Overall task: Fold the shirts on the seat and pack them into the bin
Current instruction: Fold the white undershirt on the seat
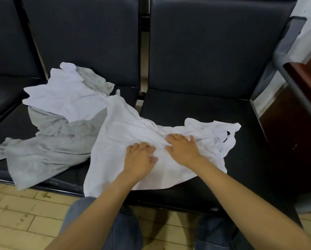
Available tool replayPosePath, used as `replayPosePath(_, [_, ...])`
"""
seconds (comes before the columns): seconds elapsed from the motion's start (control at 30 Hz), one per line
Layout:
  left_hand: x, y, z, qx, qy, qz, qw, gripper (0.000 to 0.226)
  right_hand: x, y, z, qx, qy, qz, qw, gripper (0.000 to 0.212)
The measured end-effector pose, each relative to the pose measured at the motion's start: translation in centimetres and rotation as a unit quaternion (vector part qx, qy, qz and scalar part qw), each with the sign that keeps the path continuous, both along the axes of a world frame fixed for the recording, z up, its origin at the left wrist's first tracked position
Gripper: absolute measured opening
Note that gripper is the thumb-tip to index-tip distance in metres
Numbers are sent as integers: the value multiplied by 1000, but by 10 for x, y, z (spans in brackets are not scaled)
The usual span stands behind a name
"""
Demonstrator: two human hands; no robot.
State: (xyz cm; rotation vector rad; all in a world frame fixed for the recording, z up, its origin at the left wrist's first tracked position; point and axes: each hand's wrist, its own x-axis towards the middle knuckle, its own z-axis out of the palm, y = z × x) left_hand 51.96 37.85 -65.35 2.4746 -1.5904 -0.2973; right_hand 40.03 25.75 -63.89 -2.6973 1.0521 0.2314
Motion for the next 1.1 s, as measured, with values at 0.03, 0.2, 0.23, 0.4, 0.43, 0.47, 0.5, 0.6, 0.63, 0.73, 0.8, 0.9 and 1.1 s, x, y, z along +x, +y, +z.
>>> replayPosePath(0.03, [-6, 0, 0, -5, 22, -41, 999, 42, -10, -7, 1, -2, 7, -25, 1000, 42])
replayPosePath(0.2, [-35, -10, 9, -54, 242, -106, 963, 28, -57, -39, 5, -32, -95, -119, 988, 27])
replayPosePath(0.23, [-35, -15, 13, -83, 275, -73, 955, 27, -61, -42, 5, -58, -126, -132, 981, 25])
replayPosePath(0.4, [13, -65, 11, -105, 143, 32, 984, 40, -56, -59, 6, 0, -149, -133, 980, 53])
replayPosePath(0.43, [21, -75, 11, -78, 126, 20, 989, 47, -54, -64, 2, 0, -102, -120, 988, 50])
replayPosePath(0.47, [27, -85, 12, -55, 120, 4, 991, 53, -52, -68, -2, -11, -65, -107, 992, 42])
replayPosePath(0.5, [31, -94, 13, -32, 112, -15, 993, 59, -50, -73, -4, -28, -66, -95, 993, 34])
replayPosePath(0.6, [42, -114, 14, 75, 50, -73, 993, 71, -55, -78, 9, 13, -212, -87, 973, 20])
replayPosePath(0.63, [46, -117, 14, 101, 35, -82, 991, 68, -61, -75, 18, 72, -257, -85, 960, 16])
replayPosePath(0.73, [53, -112, 14, 96, 9, -110, 989, 48, -89, -65, 37, 186, -236, -75, 951, 14])
replayPosePath(0.8, [48, -98, 17, 29, 36, -109, 993, 35, -110, -59, 37, 181, -159, -73, 968, 16])
replayPosePath(0.9, [36, -79, 23, 33, 106, -120, 987, 35, -127, -56, 33, 159, -210, -105, 959, 10])
replayPosePath(1.1, [-31, -84, 29, -45, 251, -155, 954, 48, -88, -43, 44, 184, -315, -87, 927, 15])
